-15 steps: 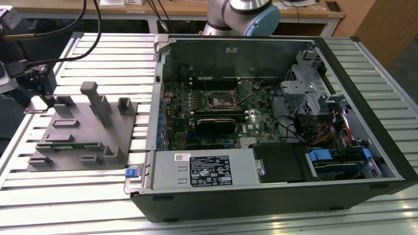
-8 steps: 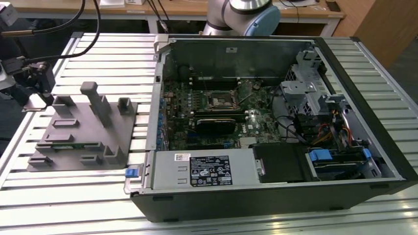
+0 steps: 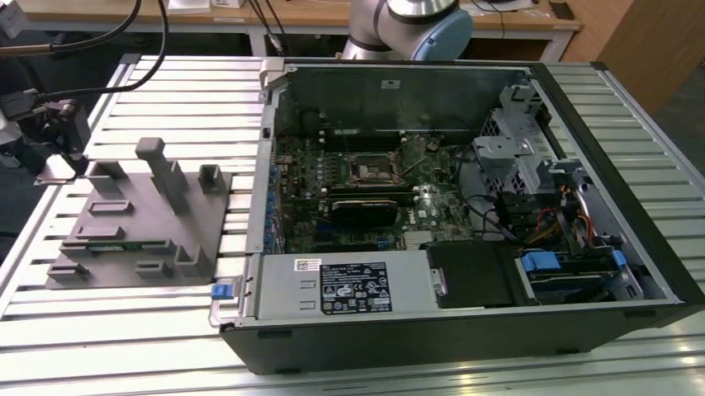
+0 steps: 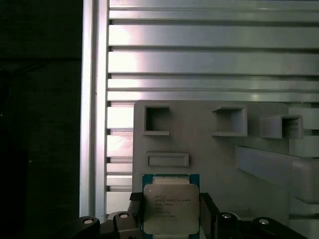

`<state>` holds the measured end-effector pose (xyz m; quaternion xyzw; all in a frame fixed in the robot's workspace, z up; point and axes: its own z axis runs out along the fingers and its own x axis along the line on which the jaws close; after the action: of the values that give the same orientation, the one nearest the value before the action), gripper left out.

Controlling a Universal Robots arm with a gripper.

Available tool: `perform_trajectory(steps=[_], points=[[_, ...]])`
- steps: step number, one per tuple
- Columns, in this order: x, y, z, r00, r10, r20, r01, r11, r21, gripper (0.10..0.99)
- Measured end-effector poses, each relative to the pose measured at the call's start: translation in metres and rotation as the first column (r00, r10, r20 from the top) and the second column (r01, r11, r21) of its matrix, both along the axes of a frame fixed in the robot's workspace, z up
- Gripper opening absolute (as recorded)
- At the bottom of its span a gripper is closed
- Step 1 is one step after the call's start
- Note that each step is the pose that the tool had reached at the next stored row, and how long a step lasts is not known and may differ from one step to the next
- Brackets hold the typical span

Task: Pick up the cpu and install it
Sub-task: 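Pick up the cpu and move it towards the insertion slot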

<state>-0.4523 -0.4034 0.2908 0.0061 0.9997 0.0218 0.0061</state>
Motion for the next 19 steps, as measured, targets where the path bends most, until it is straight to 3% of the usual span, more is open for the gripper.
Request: perform_trajectory(steps=[19], points=[[0.0,0.0001,0.0174,1.0,0.0,0.0,0.0,1.0,0.0,0.541]])
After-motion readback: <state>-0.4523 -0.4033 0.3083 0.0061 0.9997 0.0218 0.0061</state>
